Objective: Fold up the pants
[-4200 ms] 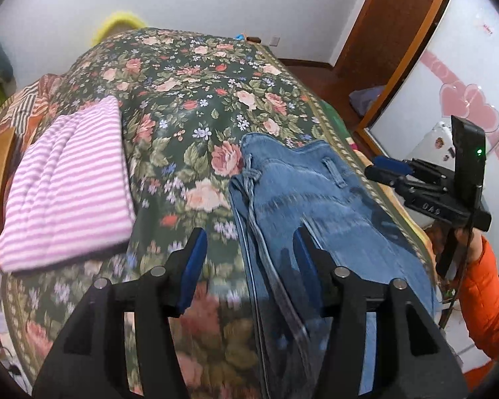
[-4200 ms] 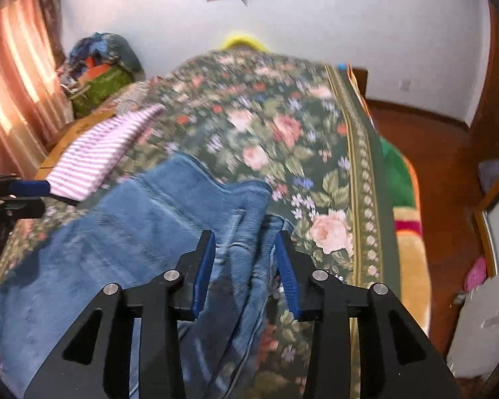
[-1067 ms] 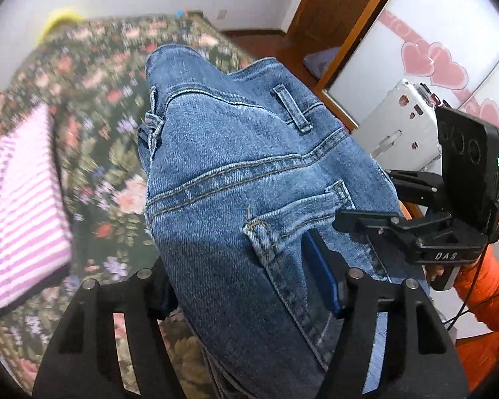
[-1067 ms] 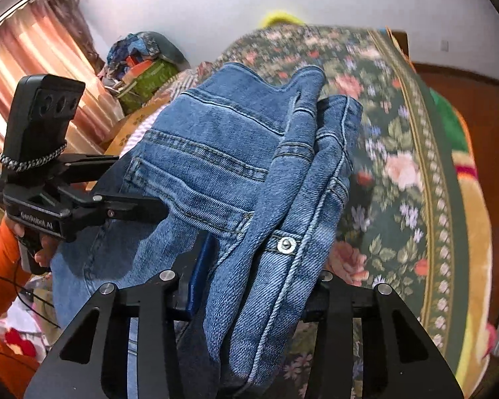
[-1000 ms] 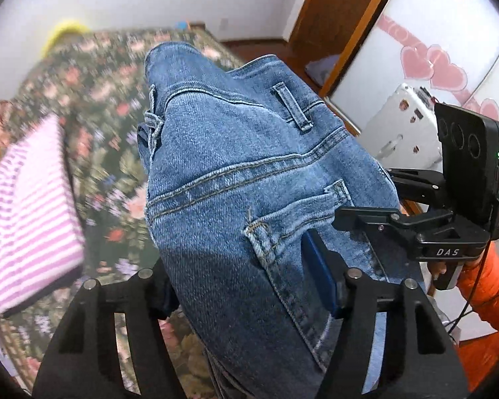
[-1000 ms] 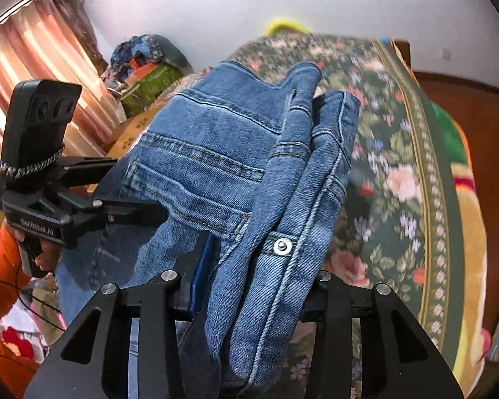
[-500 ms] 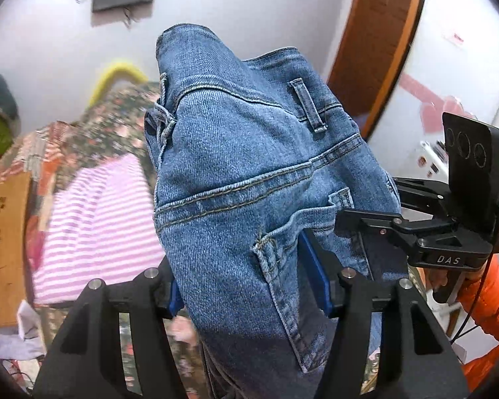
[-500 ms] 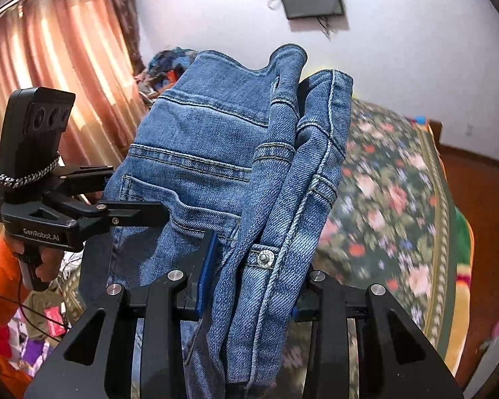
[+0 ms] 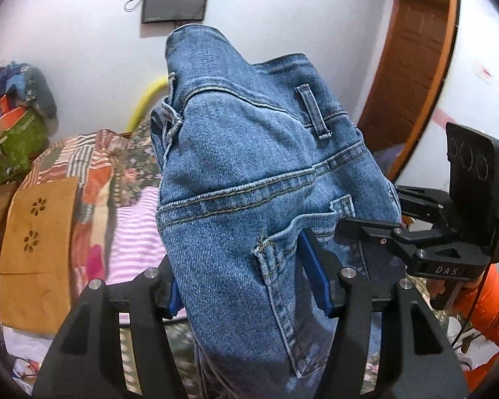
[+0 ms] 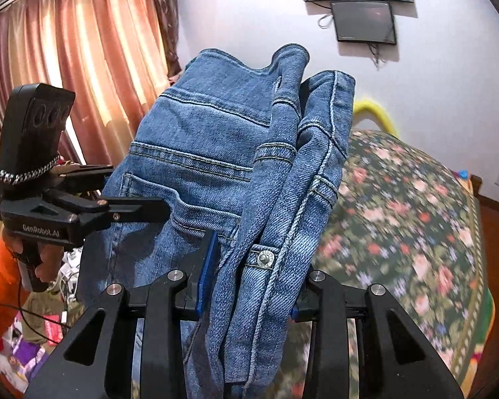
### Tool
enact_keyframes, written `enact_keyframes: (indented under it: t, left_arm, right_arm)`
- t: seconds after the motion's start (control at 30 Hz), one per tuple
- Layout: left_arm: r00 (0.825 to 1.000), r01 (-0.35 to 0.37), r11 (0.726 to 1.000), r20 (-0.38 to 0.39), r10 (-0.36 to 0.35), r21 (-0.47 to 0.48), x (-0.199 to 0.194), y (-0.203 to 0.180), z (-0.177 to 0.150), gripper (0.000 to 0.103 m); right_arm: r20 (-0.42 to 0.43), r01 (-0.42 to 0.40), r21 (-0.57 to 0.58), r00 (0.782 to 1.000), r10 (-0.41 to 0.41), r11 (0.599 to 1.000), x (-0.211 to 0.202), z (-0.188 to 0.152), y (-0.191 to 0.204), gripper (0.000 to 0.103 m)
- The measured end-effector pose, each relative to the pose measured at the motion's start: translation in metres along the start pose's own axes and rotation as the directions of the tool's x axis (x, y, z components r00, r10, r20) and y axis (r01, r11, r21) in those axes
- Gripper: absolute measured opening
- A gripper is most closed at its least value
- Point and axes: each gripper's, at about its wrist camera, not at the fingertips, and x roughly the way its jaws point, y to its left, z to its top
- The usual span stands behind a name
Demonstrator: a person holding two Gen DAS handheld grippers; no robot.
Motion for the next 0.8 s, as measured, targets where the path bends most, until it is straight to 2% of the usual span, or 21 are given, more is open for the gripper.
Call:
enact_keyframes:
  t: [0.2, 0.33, 0.53, 0.8]
  left_arm:
    - [1.0, -0.018, 1.0, -0.006, 0.018, -0.021, 0.018, 0.048, 0.019, 0.06]
    - [1.0, -0.008, 0.999, -0.021, 0.007, -0.045, 0.046, 0.078, 0.028, 0.06]
    - [0.996, 0.004, 0.993, -0.086, -0.013, -0.114, 0.114, 0.119, 0.03, 0.06]
    - [0.974, -0.046, 0.983, -0.226, 0.004, -0.18, 0.212, 0.167, 0.01, 0.058]
  right_arm:
    - [-0.009, -0.036, -0.007, 0.999, 0.036, 0.999, 0.052, 0.028, -0.002, 0.032]
    - [-0.027, -0.044, -0.002, 0.999, 0.044, 0.999, 0.088, 0.039, -0.007, 0.032]
    - [-0.081, -0.049, 0.051, 0.995, 0.053, 0.998, 0.147, 0.04, -0.03, 0.032]
    - [-0.206, -0.014, 0.125, 0.978, 0.04, 0.992, 0.234, 0.014, -0.063, 0.031]
